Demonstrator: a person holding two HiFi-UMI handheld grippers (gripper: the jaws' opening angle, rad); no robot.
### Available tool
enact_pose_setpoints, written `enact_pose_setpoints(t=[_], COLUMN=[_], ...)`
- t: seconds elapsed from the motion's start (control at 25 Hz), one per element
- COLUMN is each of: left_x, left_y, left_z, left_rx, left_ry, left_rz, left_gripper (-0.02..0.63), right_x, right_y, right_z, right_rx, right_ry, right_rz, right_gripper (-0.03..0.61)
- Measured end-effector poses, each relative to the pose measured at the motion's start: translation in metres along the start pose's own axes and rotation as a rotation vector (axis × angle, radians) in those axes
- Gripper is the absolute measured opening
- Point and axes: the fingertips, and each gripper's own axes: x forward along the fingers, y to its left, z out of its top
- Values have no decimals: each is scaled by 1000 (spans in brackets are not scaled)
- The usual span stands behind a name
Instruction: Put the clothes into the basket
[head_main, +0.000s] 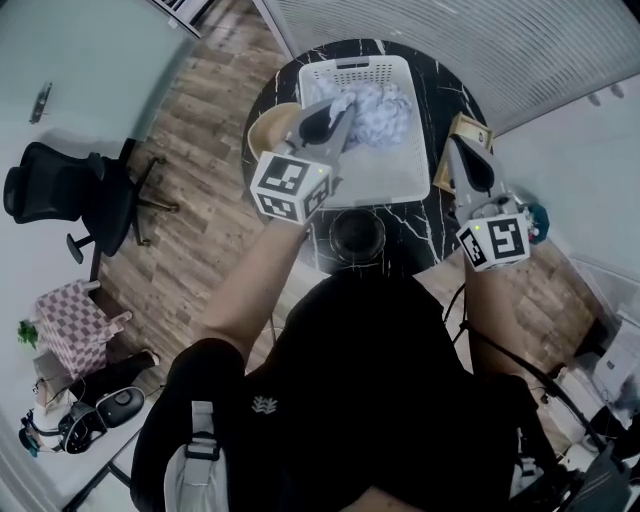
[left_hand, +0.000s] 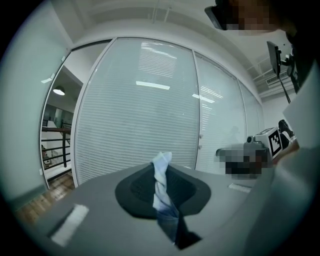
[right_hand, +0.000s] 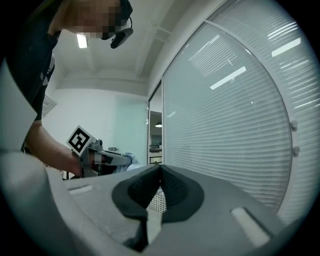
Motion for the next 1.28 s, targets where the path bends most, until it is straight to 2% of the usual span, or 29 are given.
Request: enact_pose_setpoints(t=[0.36,0.64,1.28], left_x=[18,29,55], left_y=[13,15,17], left_z=[-40,-68,-104], left_rx=[-25,-37,-67], left_ry=[67,107,158], left_rz=[-6,-11,-33], left_gripper=[34,34,35], right_x=[28,46,71], right_y=[-2,-1,-25], right_z=[-30,-39,-67], right_rx=[42,82,129], right_ry=[39,40,57], right_rz=[32,63,45], right_gripper=[2,2,2])
